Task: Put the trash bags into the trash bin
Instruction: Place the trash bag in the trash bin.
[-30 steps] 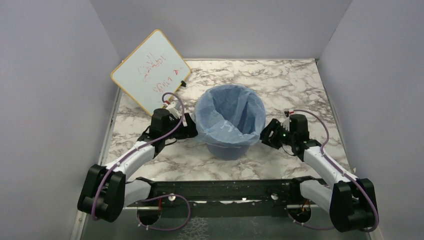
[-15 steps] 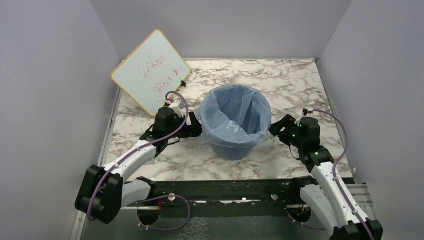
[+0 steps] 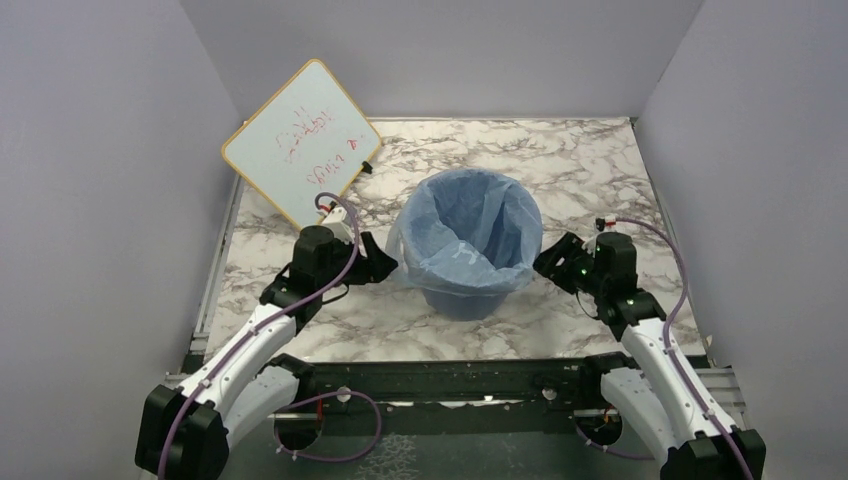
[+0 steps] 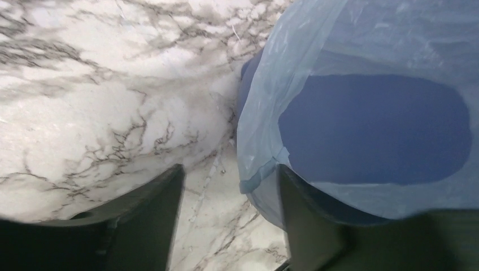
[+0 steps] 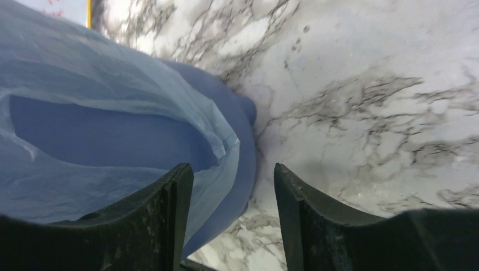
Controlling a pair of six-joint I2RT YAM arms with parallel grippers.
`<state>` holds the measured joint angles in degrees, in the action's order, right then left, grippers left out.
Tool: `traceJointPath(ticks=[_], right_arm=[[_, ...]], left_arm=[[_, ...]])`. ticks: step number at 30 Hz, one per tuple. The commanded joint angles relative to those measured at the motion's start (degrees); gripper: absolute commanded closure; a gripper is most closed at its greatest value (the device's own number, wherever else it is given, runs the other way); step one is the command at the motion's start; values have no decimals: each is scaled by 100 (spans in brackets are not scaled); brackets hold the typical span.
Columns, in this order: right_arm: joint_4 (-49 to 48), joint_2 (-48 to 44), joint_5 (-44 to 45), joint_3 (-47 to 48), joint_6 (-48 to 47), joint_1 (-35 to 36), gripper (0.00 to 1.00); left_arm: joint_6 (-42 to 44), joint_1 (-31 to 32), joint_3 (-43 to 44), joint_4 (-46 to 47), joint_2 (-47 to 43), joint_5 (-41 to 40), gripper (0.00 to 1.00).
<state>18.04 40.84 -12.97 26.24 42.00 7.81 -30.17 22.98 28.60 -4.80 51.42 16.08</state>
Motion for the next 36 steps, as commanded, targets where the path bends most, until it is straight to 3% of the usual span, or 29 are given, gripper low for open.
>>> traceJointPath(ticks=[1,6,8,13,16,21,23,26,31,34,36], right_arm=[[-408,266,-1101,106,-108,18,43],[-623,548,-1353,-45,-14,23,50],[-592,650,-1324,-72,-27,25,52],[-275,689,-1003,-4,-148,21,51],[851,358,93,713,-434,25,42],[1114,-476,1480,1738,-1119,19,33],[998,-399,1265,2237,-1671,19,30],[700,68,-178,2869,-2281,18,23],[429,1138,-1970,3712,-1757,32,26],[282,1495,-2423,4007,-2270,144,27],[523,1683,-2176,4329,-2764,455,27]], left_arm=[[-305,-22,-324,408,-28,572,50],[-527,-22,-585,1125,325,727,74],[-495,-22,-609,1248,533,674,78],[-387,-22,-566,1448,928,655,81],[-327,-22,-512,1400,1008,627,82],[-322,-22,-487,1376,830,577,81],[-327,-22,-491,1376,763,544,75],[-367,-22,-515,1389,666,515,56],[-360,-22,-529,1133,348,211,32],[-359,-22,-505,851,196,-197,23],[-463,-30,-509,689,157,-552,18]])
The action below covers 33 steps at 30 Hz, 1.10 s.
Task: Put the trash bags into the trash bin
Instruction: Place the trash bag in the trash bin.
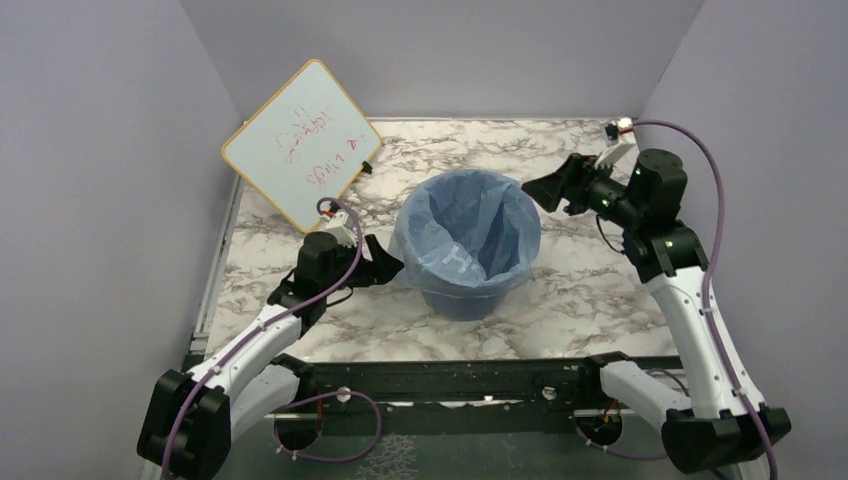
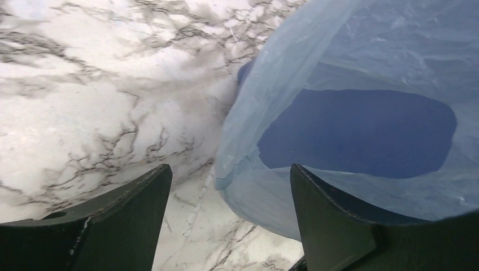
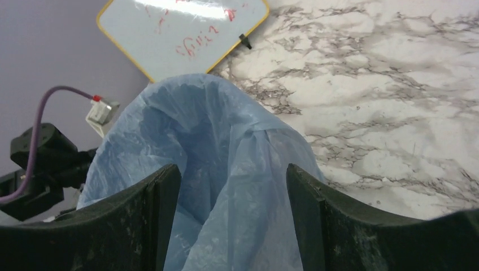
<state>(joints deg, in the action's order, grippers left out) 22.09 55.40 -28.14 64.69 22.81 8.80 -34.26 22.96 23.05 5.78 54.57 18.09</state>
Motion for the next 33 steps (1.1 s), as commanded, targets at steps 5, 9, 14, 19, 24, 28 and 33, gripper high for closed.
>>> traceJointPath(ticks=[5,9,14,19,24,28,33], right_arm=[[1340,1046,1394,1523,-1695,2351,27],[1954,1690,3141,1918,-1903,3348,34],[2666,2587,5056,2316,-1962,4189,35],[2176,2506,4930,2088,-1785,4209,35],[1634,2148,4318,1458,-1850,4209,34],[1865,2287,4284,1387,-1801,4204,31],[2239,2715,4497,1534,-1577,4209,26]], left_arm=[[-307,-52,-126,-66,-312,-1015,4],[-296,-71,-91,97,-258,-814,2],[-121,-78,15,126,1,-386,2],[-88,-81,0,142,30,-306,2],[-6,-88,-32,207,54,-222,2],[-81,-88,-48,396,155,-108,2],[-98,-87,4,470,390,-11,2]])
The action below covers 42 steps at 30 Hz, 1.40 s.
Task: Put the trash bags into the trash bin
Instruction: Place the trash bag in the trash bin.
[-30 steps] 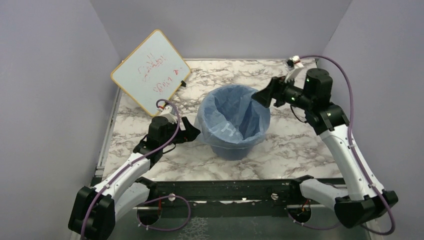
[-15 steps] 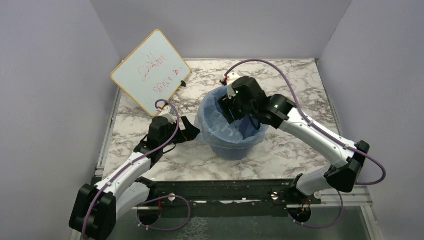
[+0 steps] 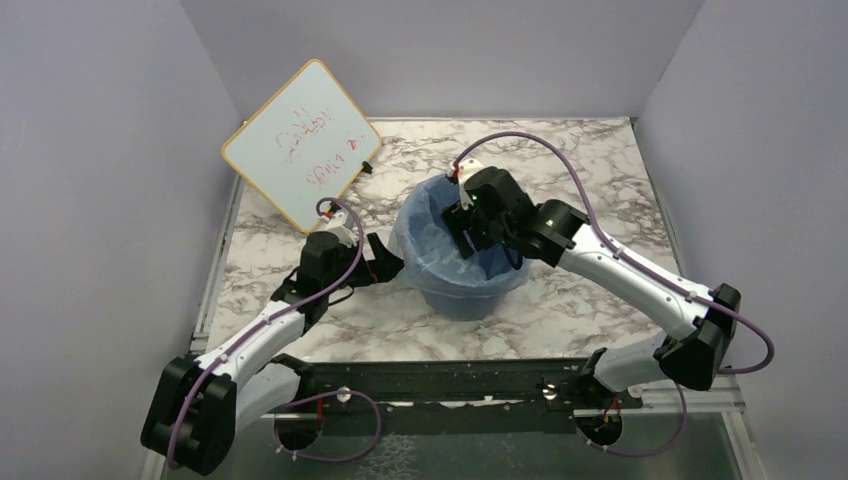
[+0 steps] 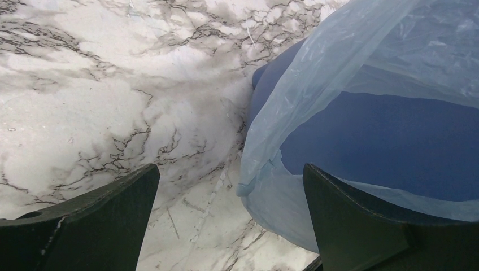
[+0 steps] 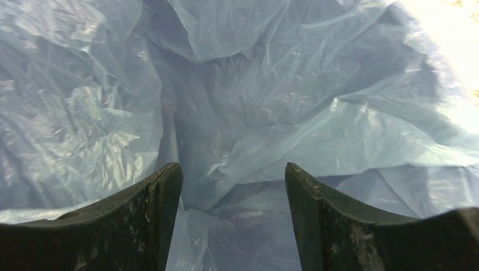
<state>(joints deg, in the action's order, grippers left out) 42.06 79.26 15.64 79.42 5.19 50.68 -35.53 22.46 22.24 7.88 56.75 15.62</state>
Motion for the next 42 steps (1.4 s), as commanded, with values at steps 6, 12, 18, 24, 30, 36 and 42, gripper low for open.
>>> traceJointPath(ticks=[6,12,18,24,30,36,42], right_arm=[[-188,309,363,-97,632,19,12],[-1047,-185,0,-803,770,21,0],[-814,2,-702,-752,632,21,4],[-323,518,-709,-565,441,17,15],[-120,961,-550,-501,406,21,22],[-157,1181,-461,-685,380,21,23],[-377,1394,-731,-1075,379,21,23]], left_arm=[[89,-40,109,279,281,197,2],[156,-40,200,349,422,269,2],[151,-40,209,521,659,488,2],[169,-44,241,671,891,754,15],[249,-40,287,653,1014,797,22],[333,-40,347,525,1036,759,22],[420,-41,419,443,1019,771,24]])
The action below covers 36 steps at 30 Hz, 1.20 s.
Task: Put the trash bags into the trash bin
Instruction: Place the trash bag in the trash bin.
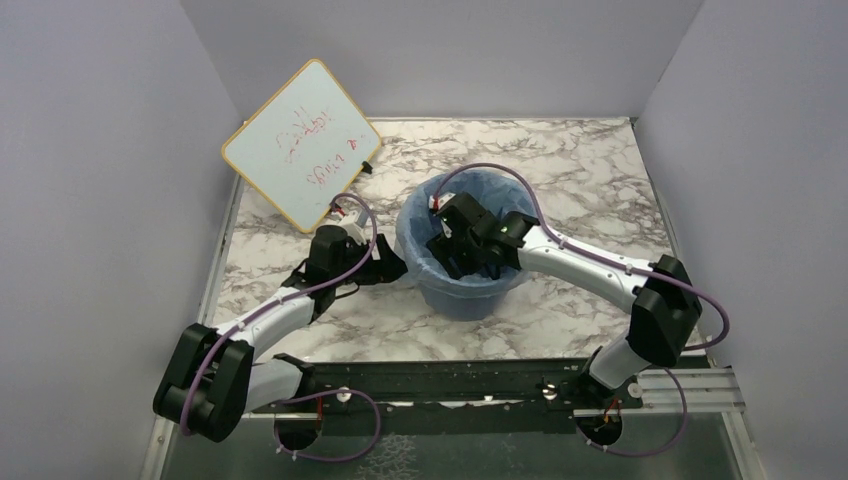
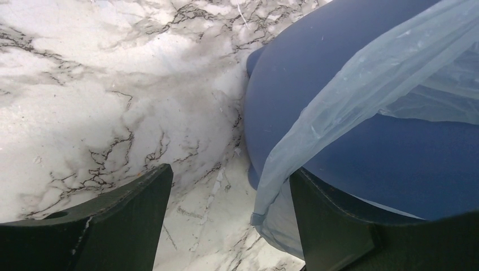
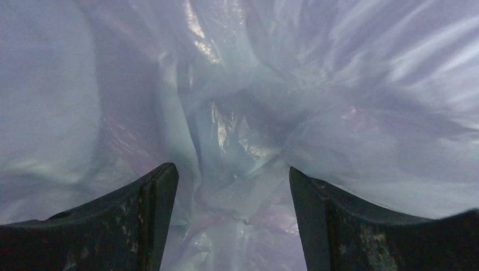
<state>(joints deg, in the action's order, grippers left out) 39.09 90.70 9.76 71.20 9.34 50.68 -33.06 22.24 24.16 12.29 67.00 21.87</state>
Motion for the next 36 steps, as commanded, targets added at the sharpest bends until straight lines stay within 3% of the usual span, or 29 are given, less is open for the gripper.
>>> traceJointPath(ticks=[1,7,14,23,29,31,36], right_arm=[[-165,305,-174,-356,3,20,23],[-485,705,-196,-661,267,21,22],[-167,1006,135,-510,480,17,20],[-13,-394,384,-74,606,19,19],[-81,-687,246,-229,573,21,21],[-217,-637,-172,-205,424,19,23],[-190,115,-800,115,336,45,26]], left_arm=[[189,-18,229,1,-11,148,24],[336,-18,283,-14,116,317,25],[406,-20,356,-62,400,430,25],[405,-21,475,-190,342,399,25],[493,-18,496,-323,314,314,25],[481,-18,501,-304,308,330,25],[474,-18,555,-278,358,340,25]])
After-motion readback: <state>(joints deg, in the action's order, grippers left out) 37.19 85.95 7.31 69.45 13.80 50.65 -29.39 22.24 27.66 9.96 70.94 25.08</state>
